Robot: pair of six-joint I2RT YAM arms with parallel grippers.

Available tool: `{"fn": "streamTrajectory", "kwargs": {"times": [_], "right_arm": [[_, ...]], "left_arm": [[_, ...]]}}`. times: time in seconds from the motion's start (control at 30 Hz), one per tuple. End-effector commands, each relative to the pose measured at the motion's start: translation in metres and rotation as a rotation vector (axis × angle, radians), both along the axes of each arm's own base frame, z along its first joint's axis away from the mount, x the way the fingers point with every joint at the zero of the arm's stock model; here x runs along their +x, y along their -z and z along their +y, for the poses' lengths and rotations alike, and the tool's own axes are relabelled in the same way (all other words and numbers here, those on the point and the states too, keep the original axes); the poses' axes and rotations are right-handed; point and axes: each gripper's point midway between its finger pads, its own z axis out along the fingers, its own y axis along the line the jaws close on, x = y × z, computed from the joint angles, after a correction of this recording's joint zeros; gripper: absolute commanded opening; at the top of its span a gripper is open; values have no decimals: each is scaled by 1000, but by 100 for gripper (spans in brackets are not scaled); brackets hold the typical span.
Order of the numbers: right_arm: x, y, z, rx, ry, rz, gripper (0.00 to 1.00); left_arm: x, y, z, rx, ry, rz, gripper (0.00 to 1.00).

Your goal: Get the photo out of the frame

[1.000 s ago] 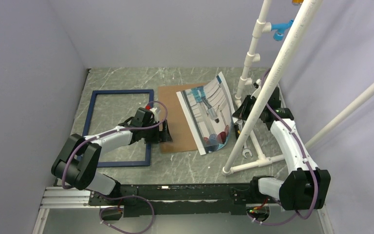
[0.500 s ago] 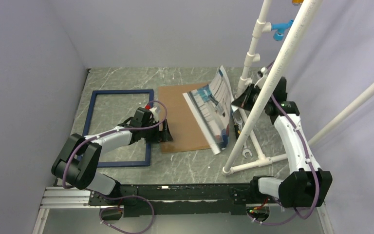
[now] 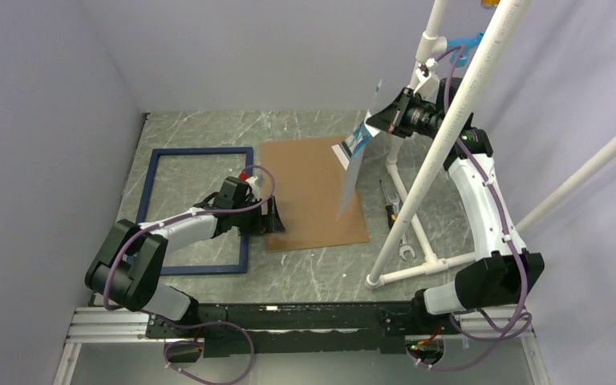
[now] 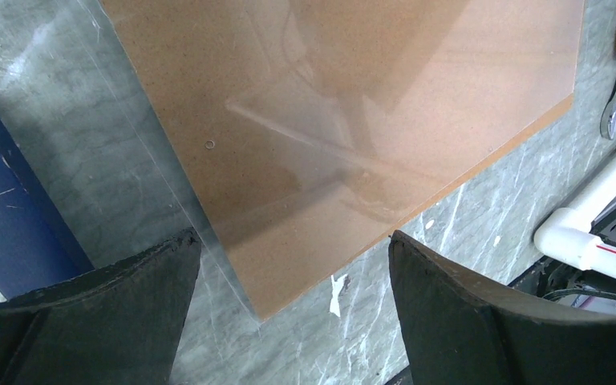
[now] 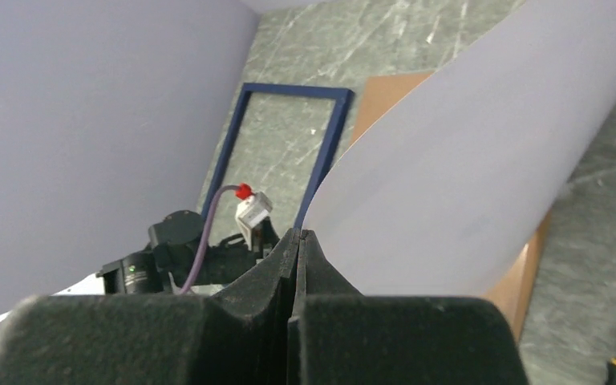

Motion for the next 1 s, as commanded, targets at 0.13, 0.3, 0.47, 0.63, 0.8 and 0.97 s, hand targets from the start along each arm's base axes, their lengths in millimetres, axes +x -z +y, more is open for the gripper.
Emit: {"fn": "streamTrajectory", "kwargs": {"times": [0.13,0.3,0.47,0.63,0.8,0.97], "right_arm": [[32,-90,26,172,-117,-165,0],[36,-142,41,265,-182,-243,0],[26,-153,54,375,-257,-237,0],[15,-124,55,415,-269,-198,0],[1,-37,44,357,-191,-78,0],[-18,68,16,338,-66,70,0]], "left_arm": [[-3,3,-3,-29,-9,21,90],[-4,2,-2,-35,-20,15,90],[0,-5,-1,-28,-23,-4,90],[1,-14,2,-30,-31,-30,90],[1,-30,8,-51,-49,-64,90],[5,-52,24,-59,-136,-104,86]]}}
